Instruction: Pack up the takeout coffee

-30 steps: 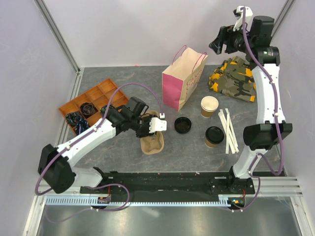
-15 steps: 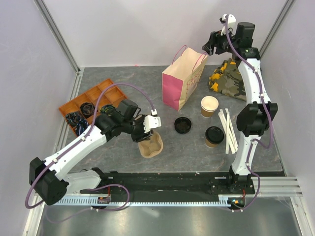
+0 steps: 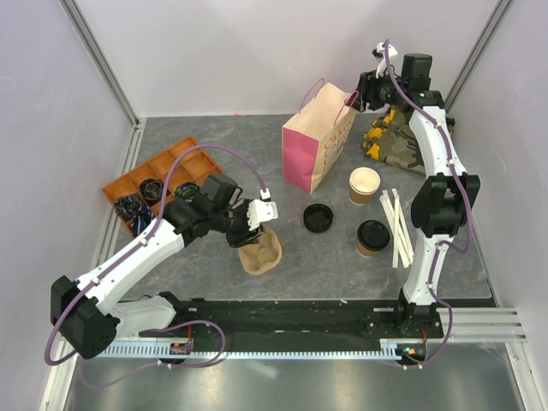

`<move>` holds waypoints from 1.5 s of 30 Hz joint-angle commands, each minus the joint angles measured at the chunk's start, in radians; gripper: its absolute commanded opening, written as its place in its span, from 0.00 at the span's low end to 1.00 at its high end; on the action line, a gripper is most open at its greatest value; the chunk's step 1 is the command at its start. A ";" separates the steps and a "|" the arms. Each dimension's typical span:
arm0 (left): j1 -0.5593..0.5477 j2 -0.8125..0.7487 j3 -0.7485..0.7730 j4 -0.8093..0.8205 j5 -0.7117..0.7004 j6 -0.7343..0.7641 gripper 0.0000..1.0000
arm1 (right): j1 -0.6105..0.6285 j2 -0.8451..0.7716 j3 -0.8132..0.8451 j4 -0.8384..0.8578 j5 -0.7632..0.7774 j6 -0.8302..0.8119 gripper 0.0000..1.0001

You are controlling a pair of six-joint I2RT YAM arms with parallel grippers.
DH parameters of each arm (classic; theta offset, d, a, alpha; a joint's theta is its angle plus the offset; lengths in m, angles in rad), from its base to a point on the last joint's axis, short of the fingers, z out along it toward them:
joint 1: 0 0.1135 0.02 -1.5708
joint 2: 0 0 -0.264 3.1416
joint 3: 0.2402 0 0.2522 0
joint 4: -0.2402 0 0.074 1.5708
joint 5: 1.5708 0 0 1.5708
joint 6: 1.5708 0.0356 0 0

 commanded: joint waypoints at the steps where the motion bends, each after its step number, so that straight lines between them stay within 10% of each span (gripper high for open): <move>1: 0.010 -0.016 0.009 0.012 0.009 -0.028 0.36 | 0.000 -0.053 -0.002 -0.044 -0.030 -0.042 0.62; 21: 0.161 0.027 0.081 0.027 0.078 -0.164 0.36 | 0.042 -0.130 -0.165 0.054 -0.032 0.360 0.00; 32: 0.425 0.036 0.193 0.056 0.194 -0.456 0.36 | 0.161 -0.338 -0.479 0.251 0.240 0.730 0.00; 45: 0.467 -0.024 0.199 0.064 0.194 -0.618 0.36 | 0.276 -0.462 -0.613 0.169 0.235 0.934 0.08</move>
